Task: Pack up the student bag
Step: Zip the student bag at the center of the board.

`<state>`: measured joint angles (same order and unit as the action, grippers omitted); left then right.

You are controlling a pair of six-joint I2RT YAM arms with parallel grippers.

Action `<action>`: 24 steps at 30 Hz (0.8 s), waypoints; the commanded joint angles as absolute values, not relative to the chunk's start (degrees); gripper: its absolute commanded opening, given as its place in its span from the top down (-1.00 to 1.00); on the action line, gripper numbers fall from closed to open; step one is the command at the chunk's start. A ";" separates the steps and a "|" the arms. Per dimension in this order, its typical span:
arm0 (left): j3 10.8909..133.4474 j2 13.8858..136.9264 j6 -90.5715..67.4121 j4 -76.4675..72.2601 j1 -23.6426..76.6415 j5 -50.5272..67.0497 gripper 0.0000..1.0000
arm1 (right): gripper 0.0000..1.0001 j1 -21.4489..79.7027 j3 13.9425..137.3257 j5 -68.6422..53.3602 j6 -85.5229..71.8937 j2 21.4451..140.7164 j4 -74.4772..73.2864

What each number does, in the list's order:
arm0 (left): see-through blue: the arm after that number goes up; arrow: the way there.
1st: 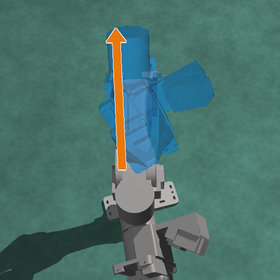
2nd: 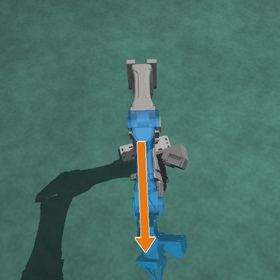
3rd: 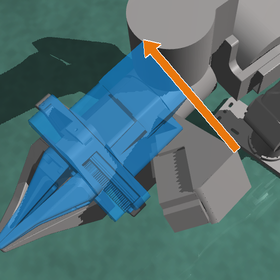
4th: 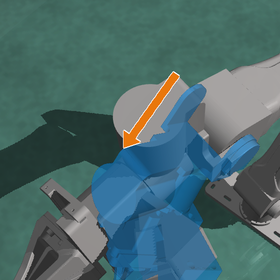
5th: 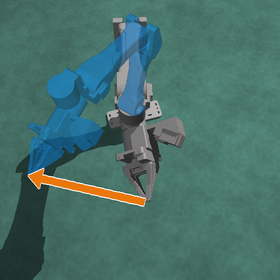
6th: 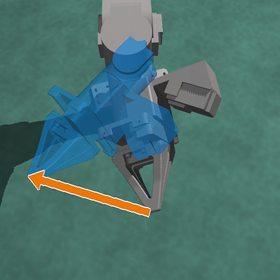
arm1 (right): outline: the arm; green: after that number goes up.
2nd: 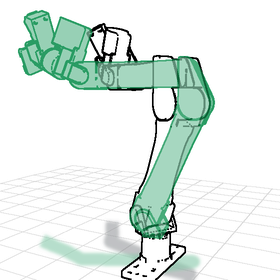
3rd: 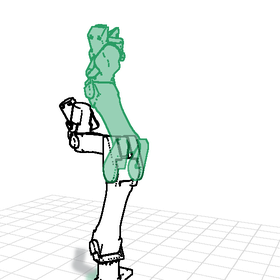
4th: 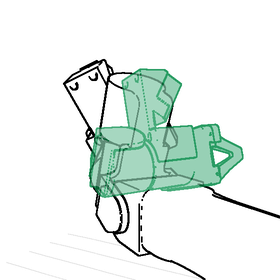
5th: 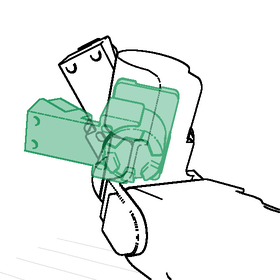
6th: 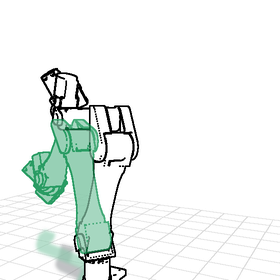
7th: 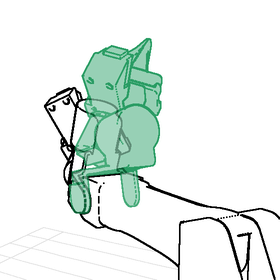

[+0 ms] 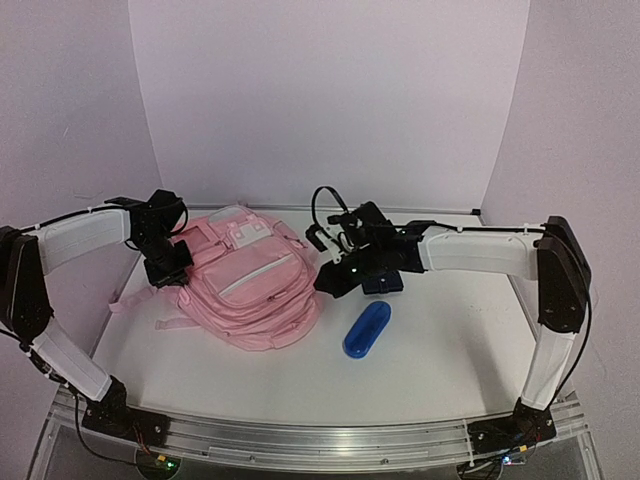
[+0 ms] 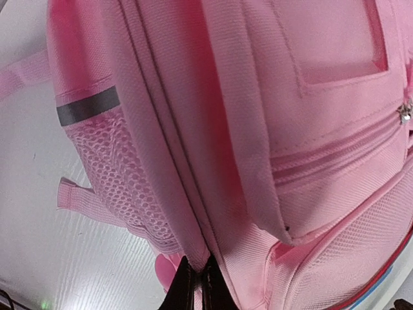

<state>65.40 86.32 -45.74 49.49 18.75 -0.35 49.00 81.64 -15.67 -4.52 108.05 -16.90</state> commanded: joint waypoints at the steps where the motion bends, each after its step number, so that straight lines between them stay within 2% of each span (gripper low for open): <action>1: 68.94 84.67 -39.42 48.13 18.59 0.67 0.98 | 0.20 49.61 84.12 -21.55 -0.75 107.61 -16.79; 4: 66.84 83.42 -39.57 46.60 18.57 3.58 0.97 | -0.02 49.58 85.83 -25.00 2.23 108.45 -16.89; 7: 65.62 82.51 -39.80 45.84 18.55 4.54 0.96 | -0.14 49.58 89.34 -28.60 2.29 112.00 -16.94; 15: 66.66 82.43 -38.58 46.59 18.55 5.18 0.97 | -0.17 49.62 97.42 -30.87 4.69 120.96 -17.58; 24: 67.04 81.95 -37.85 47.28 18.58 4.87 0.97 | -0.17 49.59 98.44 -31.49 4.19 125.28 -17.80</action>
<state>65.17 84.89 -39.42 49.06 18.33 3.00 49.77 95.44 -30.68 3.47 123.51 -18.01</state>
